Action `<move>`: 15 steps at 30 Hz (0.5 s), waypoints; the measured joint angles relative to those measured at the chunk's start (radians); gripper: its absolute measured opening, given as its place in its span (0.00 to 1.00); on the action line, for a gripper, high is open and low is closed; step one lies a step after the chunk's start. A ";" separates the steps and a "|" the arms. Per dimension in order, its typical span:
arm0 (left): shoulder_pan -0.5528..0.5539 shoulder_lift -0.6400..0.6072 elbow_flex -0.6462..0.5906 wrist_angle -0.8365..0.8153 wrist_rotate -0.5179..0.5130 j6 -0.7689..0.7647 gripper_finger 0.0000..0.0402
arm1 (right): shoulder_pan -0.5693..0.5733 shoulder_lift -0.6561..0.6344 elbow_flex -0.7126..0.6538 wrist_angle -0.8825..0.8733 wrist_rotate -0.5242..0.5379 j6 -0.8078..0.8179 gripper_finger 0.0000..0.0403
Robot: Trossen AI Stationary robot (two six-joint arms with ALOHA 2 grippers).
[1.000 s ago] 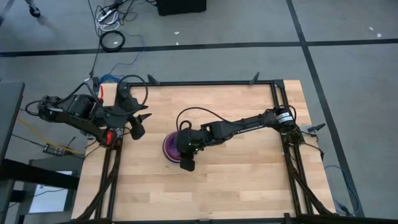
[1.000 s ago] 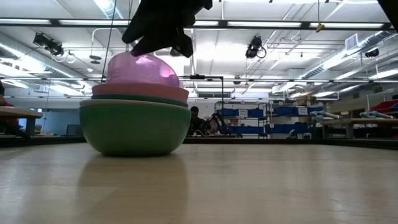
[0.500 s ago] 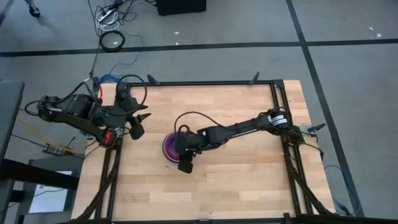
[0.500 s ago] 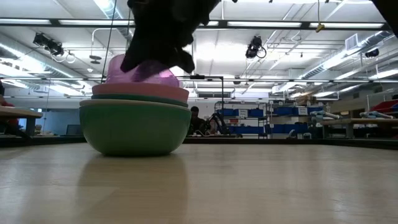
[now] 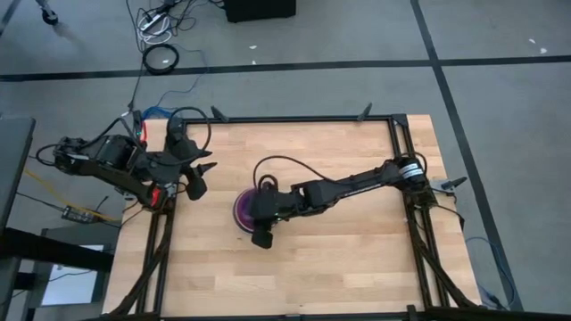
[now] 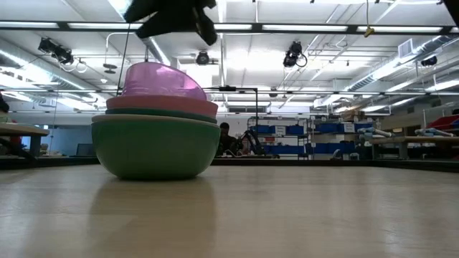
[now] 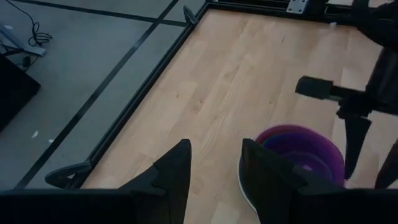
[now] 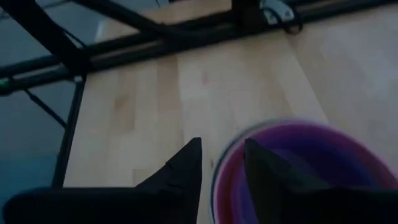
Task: Nest bowls inside each other
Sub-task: Stack the purple bowl on top of the blue bowl
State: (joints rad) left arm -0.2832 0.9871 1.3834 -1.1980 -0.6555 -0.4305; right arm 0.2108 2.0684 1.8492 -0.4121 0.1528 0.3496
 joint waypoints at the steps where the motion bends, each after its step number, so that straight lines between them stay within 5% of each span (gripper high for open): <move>1: 0.000 0.000 0.000 0.001 0.000 0.000 0.38 | -0.001 0.006 0.000 0.020 0.001 -0.006 0.26; 15: 0.000 0.000 0.000 -0.004 0.003 0.000 0.38 | -0.002 0.076 -0.089 0.025 -0.026 0.102 0.19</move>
State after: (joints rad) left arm -0.2836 0.9871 1.3834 -1.2021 -0.6529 -0.4309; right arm 0.2091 2.1443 1.7601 -0.3876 0.1272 0.4515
